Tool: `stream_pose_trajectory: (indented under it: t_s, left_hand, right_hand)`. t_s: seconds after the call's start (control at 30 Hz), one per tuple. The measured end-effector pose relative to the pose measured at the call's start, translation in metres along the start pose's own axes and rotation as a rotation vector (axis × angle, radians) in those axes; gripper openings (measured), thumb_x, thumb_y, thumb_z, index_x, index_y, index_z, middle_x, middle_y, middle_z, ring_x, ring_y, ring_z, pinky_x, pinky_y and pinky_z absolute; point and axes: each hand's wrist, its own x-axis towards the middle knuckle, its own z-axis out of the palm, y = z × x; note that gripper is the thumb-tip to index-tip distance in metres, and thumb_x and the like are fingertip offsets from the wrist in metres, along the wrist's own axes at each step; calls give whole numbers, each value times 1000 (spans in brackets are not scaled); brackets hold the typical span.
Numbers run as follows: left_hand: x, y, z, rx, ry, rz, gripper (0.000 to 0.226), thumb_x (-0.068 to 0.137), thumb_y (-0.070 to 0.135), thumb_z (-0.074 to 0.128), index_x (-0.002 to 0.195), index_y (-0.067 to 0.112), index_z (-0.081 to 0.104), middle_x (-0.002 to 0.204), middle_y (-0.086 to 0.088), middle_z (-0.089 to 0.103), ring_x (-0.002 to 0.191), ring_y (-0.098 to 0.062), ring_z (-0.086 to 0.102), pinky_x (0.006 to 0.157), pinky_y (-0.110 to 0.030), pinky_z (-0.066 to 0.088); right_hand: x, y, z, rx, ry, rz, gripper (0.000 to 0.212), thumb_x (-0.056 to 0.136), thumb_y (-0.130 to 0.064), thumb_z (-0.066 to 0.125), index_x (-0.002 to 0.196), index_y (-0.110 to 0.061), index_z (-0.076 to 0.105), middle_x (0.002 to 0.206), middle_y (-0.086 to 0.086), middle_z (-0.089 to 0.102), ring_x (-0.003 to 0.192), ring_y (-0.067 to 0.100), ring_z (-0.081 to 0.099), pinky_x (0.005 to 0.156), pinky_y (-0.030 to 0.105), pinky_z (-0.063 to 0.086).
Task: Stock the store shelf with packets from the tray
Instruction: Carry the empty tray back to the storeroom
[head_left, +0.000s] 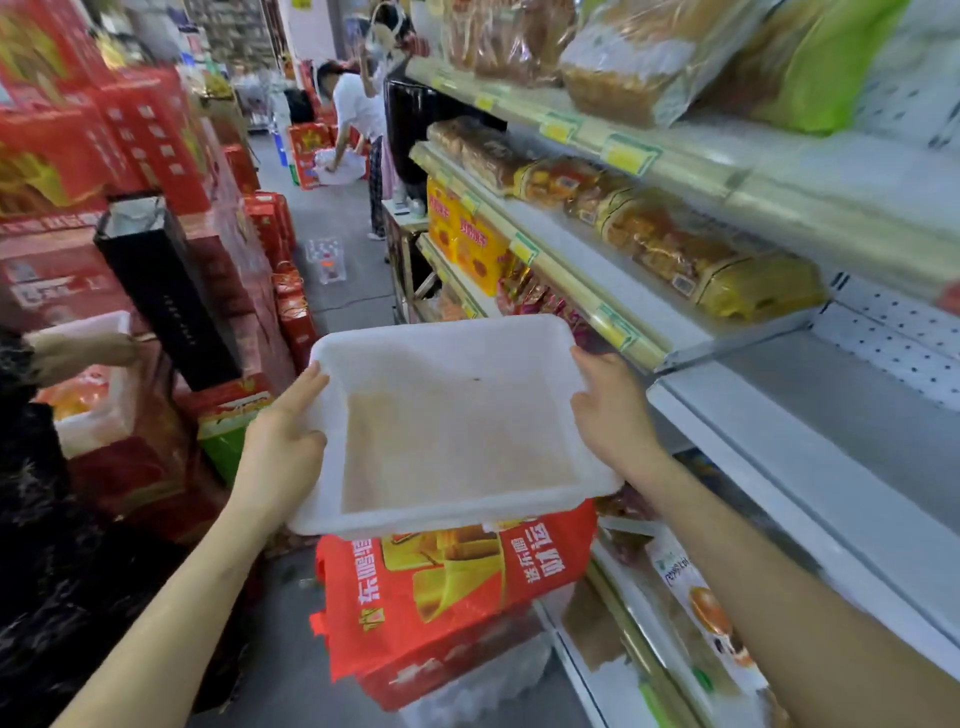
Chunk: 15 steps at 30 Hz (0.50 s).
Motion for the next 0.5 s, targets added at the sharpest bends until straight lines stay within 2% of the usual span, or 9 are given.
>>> stream_pose_trajectory:
  t_s: [0.07, 0.1, 0.2, 0.23, 0.3, 0.37, 0.43, 0.5]
  left_hand:
    - [-8, 25, 3, 9, -57, 70, 83, 79, -18, 51, 150, 26, 55, 157, 18, 45, 138, -6, 48, 101, -5, 33]
    - [-13, 39, 7, 8, -97, 103, 84, 79, -18, 52, 151, 26, 55, 157, 19, 45, 136, -5, 49, 97, -5, 35]
    - [-29, 84, 22, -28, -194, 182, 82, 78, -18, 53, 149, 24, 57, 155, 21, 46, 130, -5, 53, 95, -20, 43]
    - [-36, 100, 29, -49, -217, 214, 81, 79, -17, 54, 149, 23, 57, 155, 21, 46, 129, -5, 53, 96, -25, 44]
    - [-53, 132, 45, -102, -288, 274, 80, 79, -18, 53, 149, 20, 57, 157, 21, 44, 136, -6, 50, 108, -34, 45]
    - [-76, 163, 66, -148, -378, 327, 80, 80, -20, 52, 150, 16, 55, 160, 16, 42, 146, -8, 42, 119, -43, 40]
    - [-102, 193, 90, -173, -470, 374, 80, 80, -21, 51, 151, 15, 54, 161, 7, 43, 149, -14, 40, 122, -47, 36]
    - [-133, 222, 115, -176, -562, 438, 79, 79, -20, 52, 150, 14, 55, 160, 3, 45, 148, -19, 43, 122, -47, 36]
  right_hand:
    - [-30, 12, -32, -14, 71, 43, 60, 93, -2, 50, 151, -16, 49, 143, 14, 50, 132, 33, 49, 103, 39, 44]
    - [-47, 18, -49, -22, 101, 65, 60, 93, -3, 51, 152, -15, 49, 144, 15, 50, 133, 34, 49, 105, 40, 44]
    - [-101, 38, -101, -51, 184, 161, 63, 93, -4, 52, 155, -16, 47, 143, 18, 52, 131, 37, 51, 106, 43, 46]
    - [-119, 44, -118, -54, 219, 199, 64, 93, -4, 52, 155, -18, 47, 144, 18, 52, 131, 37, 51, 105, 43, 46]
    - [-158, 55, -153, -55, 298, 265, 64, 91, -2, 54, 153, -17, 50, 142, 21, 55, 128, 39, 53, 103, 42, 46]
    - [-203, 67, -187, -70, 375, 323, 58, 87, 1, 56, 143, -11, 59, 133, 24, 59, 120, 42, 58, 97, 43, 48]
    - [-252, 79, -216, -92, 433, 410, 47, 83, 3, 56, 128, -3, 65, 122, 26, 62, 108, 43, 61, 88, 43, 50]
    - [-302, 90, -238, -115, 479, 517, 40, 82, 5, 57, 121, 4, 65, 117, 29, 63, 105, 45, 62, 86, 46, 53]
